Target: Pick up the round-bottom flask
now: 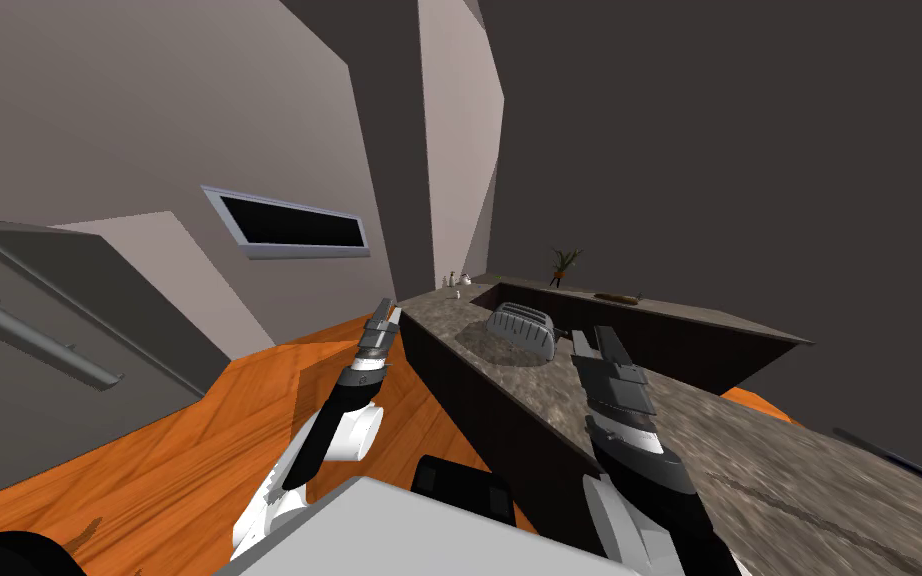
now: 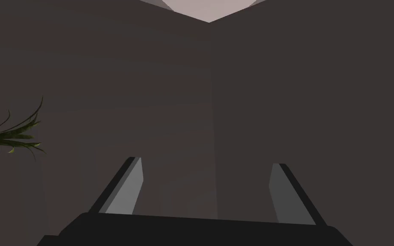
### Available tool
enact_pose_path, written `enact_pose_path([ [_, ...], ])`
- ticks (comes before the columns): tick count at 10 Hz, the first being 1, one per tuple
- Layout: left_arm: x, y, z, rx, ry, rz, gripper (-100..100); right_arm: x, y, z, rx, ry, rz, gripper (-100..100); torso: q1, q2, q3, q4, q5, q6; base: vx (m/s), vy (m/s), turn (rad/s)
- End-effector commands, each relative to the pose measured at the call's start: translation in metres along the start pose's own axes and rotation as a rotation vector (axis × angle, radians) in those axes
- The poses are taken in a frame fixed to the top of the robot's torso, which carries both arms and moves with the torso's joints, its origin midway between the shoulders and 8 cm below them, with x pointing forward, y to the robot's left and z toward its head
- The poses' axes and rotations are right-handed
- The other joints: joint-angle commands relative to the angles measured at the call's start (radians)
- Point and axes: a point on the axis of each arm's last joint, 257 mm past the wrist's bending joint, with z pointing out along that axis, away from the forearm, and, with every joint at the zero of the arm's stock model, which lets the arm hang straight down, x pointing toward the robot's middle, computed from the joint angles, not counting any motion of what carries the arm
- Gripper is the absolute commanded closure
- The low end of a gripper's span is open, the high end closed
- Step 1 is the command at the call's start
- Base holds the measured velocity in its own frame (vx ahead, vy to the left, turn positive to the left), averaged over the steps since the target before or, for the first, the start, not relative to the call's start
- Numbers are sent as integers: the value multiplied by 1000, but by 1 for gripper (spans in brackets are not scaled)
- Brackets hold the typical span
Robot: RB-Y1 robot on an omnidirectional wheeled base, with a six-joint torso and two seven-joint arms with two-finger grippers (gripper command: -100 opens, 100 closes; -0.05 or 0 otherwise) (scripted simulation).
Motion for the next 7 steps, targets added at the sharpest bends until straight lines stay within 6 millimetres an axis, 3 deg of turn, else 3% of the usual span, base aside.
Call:
enact_pose_path([
  [1, 0, 0, 0, 0, 0, 0, 0, 8, -11, -2, 20, 46, -41, -100, 0, 0, 0, 0, 0, 0, 3, 30, -14],
  [7, 0, 0, 0, 0, 0, 0, 0, 33, -72, -13, 123, 209, -270, -100, 7, 0, 0, 0, 1, 0, 2, 90, -31],
])
